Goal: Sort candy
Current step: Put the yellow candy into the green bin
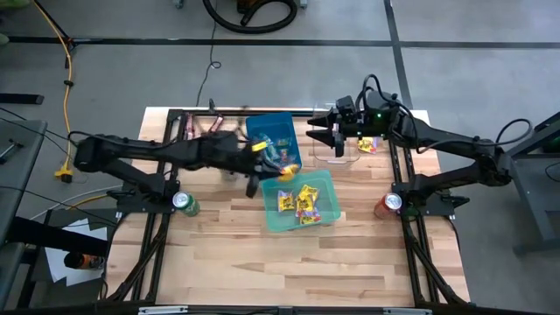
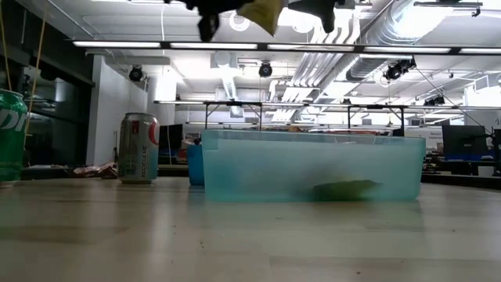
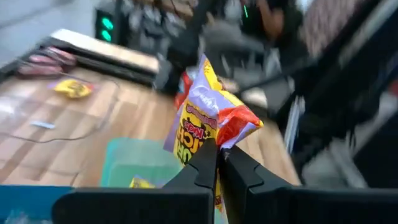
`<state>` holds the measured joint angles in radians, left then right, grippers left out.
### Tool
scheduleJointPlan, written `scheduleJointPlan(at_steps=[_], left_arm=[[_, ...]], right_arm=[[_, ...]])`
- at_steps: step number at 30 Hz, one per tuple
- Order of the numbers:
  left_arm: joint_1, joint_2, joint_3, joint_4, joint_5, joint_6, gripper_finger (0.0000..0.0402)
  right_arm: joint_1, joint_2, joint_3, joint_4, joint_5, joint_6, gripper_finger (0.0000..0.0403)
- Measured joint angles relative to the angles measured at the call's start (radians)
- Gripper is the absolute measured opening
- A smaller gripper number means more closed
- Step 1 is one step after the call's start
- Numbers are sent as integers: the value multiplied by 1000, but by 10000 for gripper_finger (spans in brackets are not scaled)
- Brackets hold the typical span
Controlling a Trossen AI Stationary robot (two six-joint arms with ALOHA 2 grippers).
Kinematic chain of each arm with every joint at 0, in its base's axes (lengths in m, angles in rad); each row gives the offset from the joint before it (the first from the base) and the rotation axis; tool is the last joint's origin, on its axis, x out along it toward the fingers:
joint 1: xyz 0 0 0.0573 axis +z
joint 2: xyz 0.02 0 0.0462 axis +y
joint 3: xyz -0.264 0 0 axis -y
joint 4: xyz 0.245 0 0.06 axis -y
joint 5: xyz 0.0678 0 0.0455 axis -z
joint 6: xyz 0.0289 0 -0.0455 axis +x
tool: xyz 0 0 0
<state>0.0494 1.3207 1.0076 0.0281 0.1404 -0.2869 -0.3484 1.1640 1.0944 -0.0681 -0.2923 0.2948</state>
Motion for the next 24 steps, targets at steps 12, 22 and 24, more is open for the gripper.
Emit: scheduleJointPlan(at_steps=[12,22,24], left_arm=[[-6,390,289,-291,60,202,8],[-18,463,329,-401,58,162,116],[-14,435,329,-424,59,162,145]], right_arm=[[-7,-8,0,6,0,-7,224],[-7,-11,0,31,0,-8,224],[-7,-17,0,34,0,-15,224]])
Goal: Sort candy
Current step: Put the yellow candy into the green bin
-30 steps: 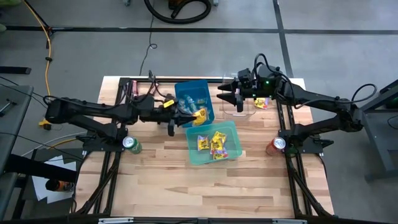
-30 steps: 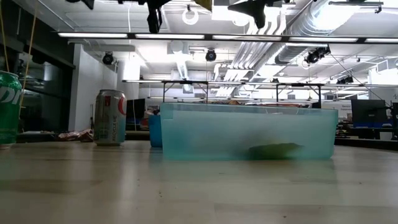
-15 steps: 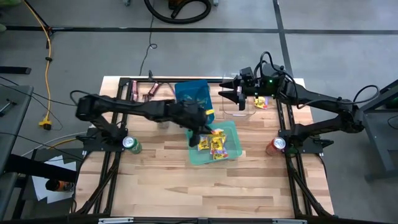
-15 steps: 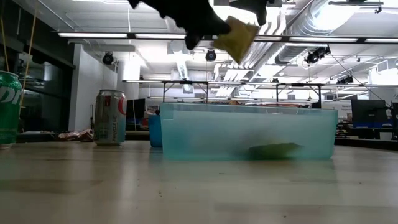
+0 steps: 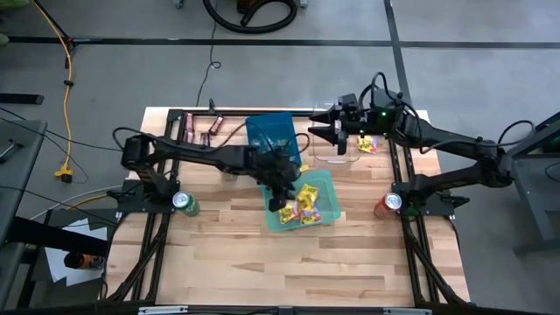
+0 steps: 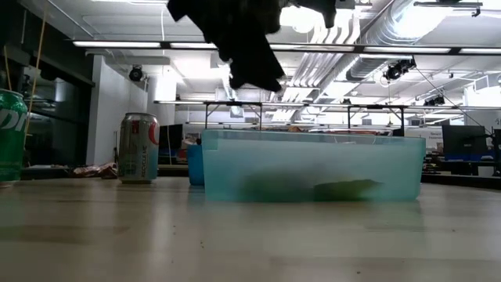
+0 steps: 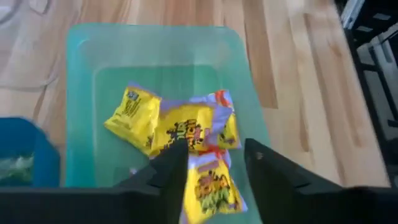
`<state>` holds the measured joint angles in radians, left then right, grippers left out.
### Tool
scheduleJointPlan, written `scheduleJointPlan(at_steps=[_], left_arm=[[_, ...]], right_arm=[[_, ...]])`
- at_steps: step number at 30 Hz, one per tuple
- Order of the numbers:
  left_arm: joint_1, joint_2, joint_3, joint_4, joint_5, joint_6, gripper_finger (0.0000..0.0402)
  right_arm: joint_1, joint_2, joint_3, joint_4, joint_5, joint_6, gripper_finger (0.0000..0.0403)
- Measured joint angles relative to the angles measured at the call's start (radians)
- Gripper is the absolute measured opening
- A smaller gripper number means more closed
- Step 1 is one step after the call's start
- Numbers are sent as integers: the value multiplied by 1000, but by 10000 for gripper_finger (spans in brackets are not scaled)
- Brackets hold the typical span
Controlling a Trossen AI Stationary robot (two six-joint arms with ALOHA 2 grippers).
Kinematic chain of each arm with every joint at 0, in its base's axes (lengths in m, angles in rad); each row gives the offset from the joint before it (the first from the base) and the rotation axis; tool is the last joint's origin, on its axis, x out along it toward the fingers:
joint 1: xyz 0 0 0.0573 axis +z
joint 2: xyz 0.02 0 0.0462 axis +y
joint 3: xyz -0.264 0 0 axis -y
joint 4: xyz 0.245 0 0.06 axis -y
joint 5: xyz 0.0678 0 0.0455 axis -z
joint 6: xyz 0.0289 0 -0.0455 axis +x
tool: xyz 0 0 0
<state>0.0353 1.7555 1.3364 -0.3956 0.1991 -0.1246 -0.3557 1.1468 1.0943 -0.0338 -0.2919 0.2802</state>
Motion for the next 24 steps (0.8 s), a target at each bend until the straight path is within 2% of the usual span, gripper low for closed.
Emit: scheduleJointPlan(at_steps=[4,7,11,15,20,24], left_arm=[[44,-108,0,-88,1,0,188],[91,-214,-4,-77,-2,15,203],[155,-382,-85,71,-2,3,206],[205,-534,-253,292,-13,-75,207],[220,-670,-479,492,-138,-218,207],[211,-741,-581,598,-170,-301,207]], right_arm=[[-17,-31,0,-30,0,-1,224],[-39,-58,0,-74,1,-11,224],[-63,-94,0,-160,3,-19,224],[-79,-115,0,-280,4,-19,224],[-78,-117,0,-358,32,-19,224],[-78,-114,0,-354,38,-19,224]])
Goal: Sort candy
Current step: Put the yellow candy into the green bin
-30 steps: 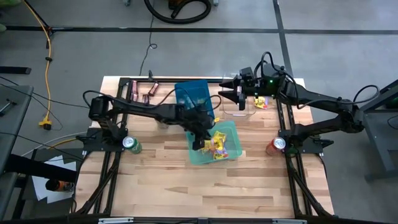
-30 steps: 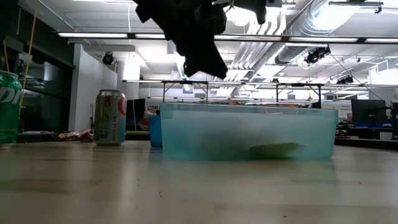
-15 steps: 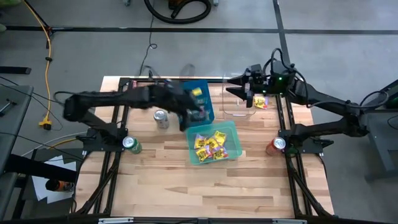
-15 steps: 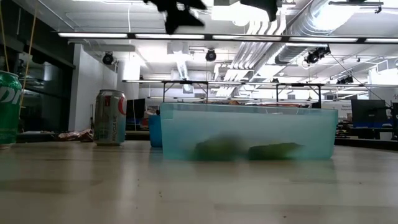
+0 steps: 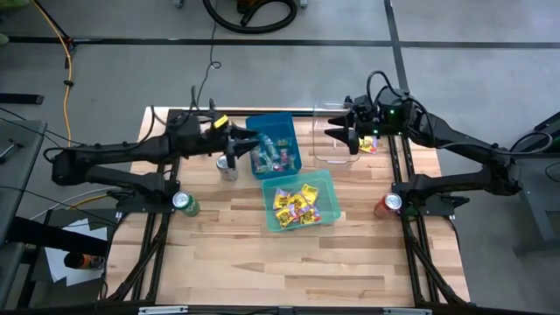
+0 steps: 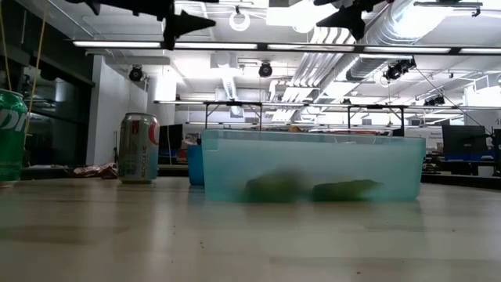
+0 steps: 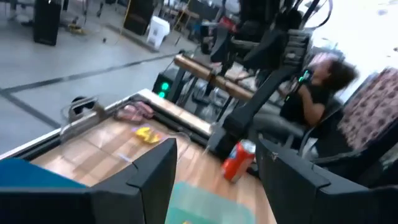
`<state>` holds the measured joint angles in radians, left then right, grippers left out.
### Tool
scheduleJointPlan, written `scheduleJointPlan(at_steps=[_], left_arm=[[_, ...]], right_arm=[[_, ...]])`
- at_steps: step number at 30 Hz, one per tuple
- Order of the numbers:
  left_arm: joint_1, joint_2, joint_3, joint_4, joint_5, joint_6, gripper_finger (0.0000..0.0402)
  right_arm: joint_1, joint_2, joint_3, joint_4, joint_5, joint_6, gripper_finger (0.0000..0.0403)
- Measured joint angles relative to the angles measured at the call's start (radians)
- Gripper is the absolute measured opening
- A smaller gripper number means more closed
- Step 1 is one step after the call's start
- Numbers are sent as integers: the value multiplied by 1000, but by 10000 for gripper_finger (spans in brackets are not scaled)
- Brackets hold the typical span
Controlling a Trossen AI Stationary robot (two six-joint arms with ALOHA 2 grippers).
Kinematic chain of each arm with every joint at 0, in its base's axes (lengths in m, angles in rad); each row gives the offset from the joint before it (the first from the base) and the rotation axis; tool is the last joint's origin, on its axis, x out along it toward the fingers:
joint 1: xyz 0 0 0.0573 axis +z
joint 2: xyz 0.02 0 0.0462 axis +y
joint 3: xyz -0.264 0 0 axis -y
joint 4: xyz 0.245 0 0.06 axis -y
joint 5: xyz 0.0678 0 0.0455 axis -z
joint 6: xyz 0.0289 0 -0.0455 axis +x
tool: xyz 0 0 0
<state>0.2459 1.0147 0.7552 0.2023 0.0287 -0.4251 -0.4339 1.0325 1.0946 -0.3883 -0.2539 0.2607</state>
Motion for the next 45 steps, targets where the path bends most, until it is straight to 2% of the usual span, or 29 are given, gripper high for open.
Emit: scheduleJointPlan(at_steps=[4,6,8,11,12,14,21,24,27,30,34,39,45], left_arm=[[-25,-20,-23,38,-38,12,207],[-30,-22,-23,36,-43,26,207],[-29,-23,-23,36,-45,26,207],[-29,-22,-23,34,-58,26,207],[-29,-22,-23,35,-64,26,207],[-29,-23,-23,34,-67,27,207],[-29,-22,-23,26,-67,35,207],[-29,-22,-23,21,-67,35,207],[-29,-22,-23,7,-67,35,207],[-29,-22,-23,-5,-67,34,207],[-31,-22,-23,-8,-67,34,207],[-31,-22,-23,-8,-67,34,207],[-31,-22,-23,-8,-67,34,207]], right_arm=[[0,0,0,5,3,0,224],[0,0,0,0,50,17,224],[-1,0,0,-32,182,73,224],[-38,0,0,-99,453,165,224],[-64,0,0,-118,515,188,224],[-136,0,0,-161,569,238,224],[-443,44,0,-475,551,363,224],[-506,73,-25,-517,508,331,224],[-508,97,-72,-491,425,368,224],[-524,114,-152,-462,420,400,224],[-537,124,-300,-382,368,538,224],[-549,123,-476,-199,335,756,224],[-548,122,-593,-15,321,984,224]])
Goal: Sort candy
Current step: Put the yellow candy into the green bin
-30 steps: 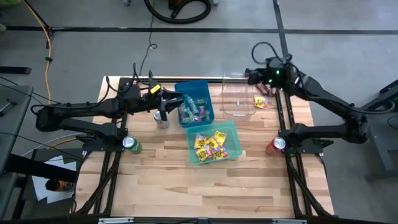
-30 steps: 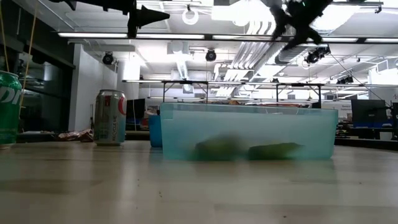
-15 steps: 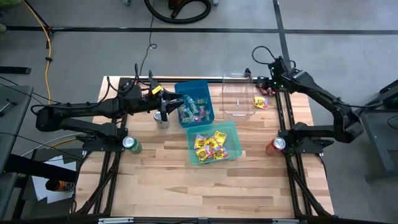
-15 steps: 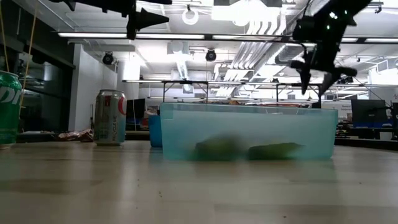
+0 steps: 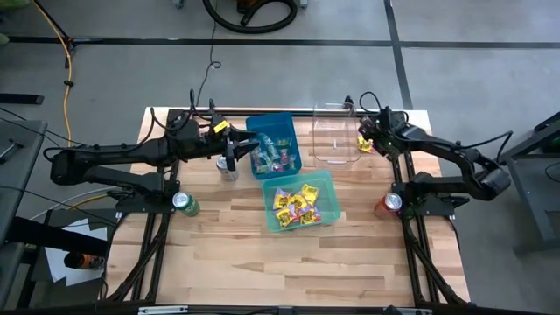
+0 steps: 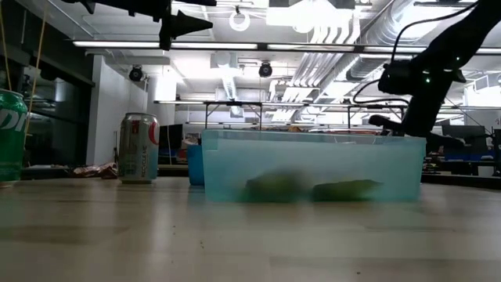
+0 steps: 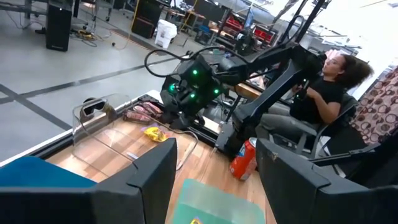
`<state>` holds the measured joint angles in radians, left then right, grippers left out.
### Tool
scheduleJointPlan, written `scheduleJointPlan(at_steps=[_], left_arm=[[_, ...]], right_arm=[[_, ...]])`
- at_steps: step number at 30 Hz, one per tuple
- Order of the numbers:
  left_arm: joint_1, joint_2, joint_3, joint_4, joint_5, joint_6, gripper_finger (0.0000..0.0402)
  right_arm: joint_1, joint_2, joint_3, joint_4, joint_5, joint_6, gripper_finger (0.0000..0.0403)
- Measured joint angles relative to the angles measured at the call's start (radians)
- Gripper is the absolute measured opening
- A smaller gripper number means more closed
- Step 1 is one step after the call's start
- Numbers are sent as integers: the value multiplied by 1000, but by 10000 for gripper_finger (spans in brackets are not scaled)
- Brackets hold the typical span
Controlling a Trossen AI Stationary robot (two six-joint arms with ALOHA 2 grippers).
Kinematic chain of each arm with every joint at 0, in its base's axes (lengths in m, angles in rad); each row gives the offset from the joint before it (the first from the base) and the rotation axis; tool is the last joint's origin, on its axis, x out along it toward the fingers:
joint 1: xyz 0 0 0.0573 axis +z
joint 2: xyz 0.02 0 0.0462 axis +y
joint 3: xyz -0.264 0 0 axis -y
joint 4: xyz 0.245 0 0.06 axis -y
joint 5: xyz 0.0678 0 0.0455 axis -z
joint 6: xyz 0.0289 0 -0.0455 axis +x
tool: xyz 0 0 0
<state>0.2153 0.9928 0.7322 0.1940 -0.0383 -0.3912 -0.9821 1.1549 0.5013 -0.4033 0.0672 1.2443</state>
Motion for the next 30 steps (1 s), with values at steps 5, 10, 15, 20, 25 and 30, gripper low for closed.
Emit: scheduleJointPlan(at_steps=[5,10,15,20,25,30], left_arm=[[0,0,0,-1,0,-1,207],[0,0,0,-4,0,-2,207],[0,0,0,-14,0,-26,207],[0,0,0,-17,0,-27,207],[0,0,0,-18,-1,-27,207],[0,0,0,-18,-2,-26,207]], right_arm=[[0,9,-14,29,45,87,224],[0,85,-13,31,19,116,224],[0,172,-7,65,3,121,224],[0,198,-7,68,4,118,224],[0,199,-8,62,7,109,223],[0,201,-9,39,8,91,176]])
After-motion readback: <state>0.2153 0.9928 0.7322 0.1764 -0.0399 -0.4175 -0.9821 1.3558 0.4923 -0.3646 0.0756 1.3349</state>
